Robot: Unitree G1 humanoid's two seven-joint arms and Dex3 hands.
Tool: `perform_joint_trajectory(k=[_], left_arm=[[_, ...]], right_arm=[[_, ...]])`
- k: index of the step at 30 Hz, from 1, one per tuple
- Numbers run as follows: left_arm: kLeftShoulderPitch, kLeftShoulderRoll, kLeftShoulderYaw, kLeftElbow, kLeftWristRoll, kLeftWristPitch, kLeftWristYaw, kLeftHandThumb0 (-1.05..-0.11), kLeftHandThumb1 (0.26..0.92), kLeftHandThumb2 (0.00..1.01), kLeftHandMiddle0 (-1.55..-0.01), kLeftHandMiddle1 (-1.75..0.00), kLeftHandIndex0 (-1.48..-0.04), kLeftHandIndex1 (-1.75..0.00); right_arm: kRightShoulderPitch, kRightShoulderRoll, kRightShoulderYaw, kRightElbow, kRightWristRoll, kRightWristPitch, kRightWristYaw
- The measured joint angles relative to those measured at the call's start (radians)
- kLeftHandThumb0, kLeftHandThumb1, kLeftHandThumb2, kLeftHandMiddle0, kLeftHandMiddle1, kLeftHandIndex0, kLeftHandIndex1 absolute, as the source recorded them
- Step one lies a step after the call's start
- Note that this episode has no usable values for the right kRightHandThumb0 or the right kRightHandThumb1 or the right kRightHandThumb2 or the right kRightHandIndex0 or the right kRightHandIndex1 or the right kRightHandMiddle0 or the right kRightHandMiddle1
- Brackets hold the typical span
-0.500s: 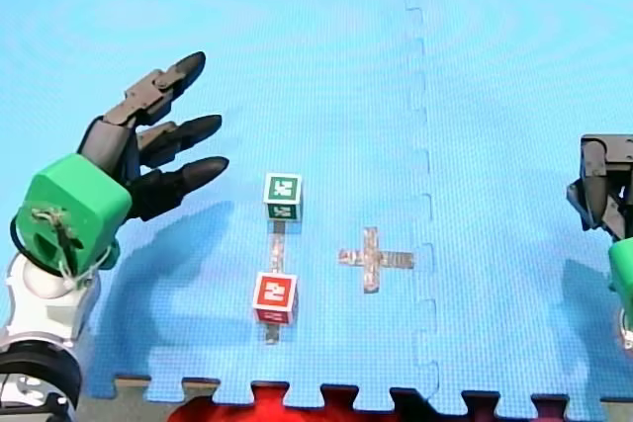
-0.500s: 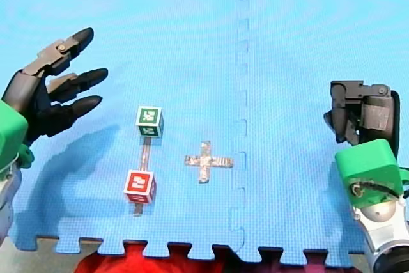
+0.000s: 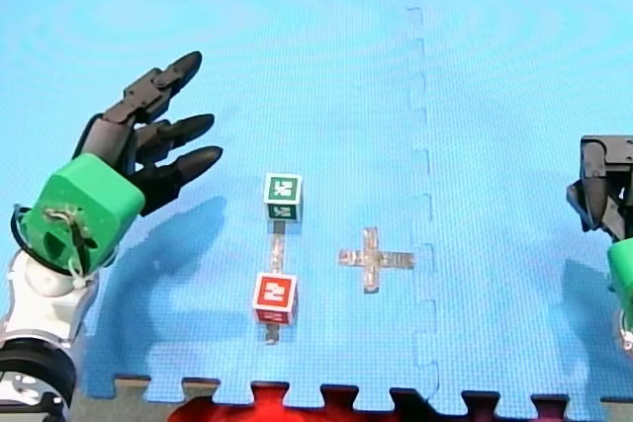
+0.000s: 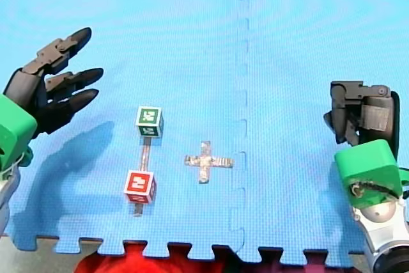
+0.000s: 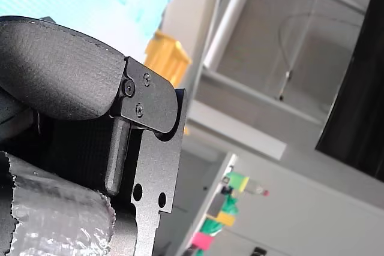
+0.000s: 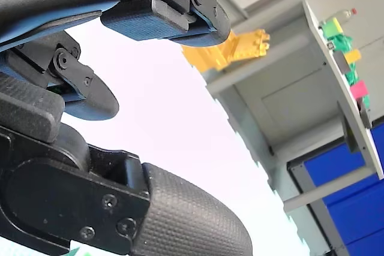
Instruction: Stack cube left
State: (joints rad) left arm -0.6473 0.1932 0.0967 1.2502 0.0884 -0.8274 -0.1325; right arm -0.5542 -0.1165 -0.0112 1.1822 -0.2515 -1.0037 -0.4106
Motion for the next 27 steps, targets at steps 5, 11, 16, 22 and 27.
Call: perform_joint_trajectory(k=[5,11,16,22,27], left_arm=[[0.0,0.0,-0.005,0.0,0.002,0.003,0.007,-1.048,0.921,0.07,-0.73,0.0,-0.38,0.0],[0.0,0.0,-0.009,0.0,0.004,0.003,0.013,-1.048,0.921,0.08,-0.74,0.0,-0.37,0.0],[0.0,0.0,-0.011,0.0,0.004,0.003,0.013,-1.048,0.921,0.09,-0.74,-0.01,-0.37,0.0],[0.0,0.0,-0.01,0.0,0.002,0.003,0.011,-1.048,0.921,0.09,-0.74,-0.01,-0.37,0.0],[0.0,0.0,-0.01,0.0,0.0,0.004,0.01,-1.048,0.921,0.1,-0.76,-0.02,-0.36,0.0]], right_arm=[[0.0,-0.001,0.0,0.002,0.0,0.0,0.0],[0.0,-0.003,-0.001,0.0,0.0,0.004,-0.002],[0.001,-0.003,-0.001,-0.003,0.0,0.006,-0.004],[0.001,-0.003,0.0,-0.004,-0.004,0.008,-0.007],[0.001,-0.003,-0.001,-0.004,-0.005,0.008,-0.007]])
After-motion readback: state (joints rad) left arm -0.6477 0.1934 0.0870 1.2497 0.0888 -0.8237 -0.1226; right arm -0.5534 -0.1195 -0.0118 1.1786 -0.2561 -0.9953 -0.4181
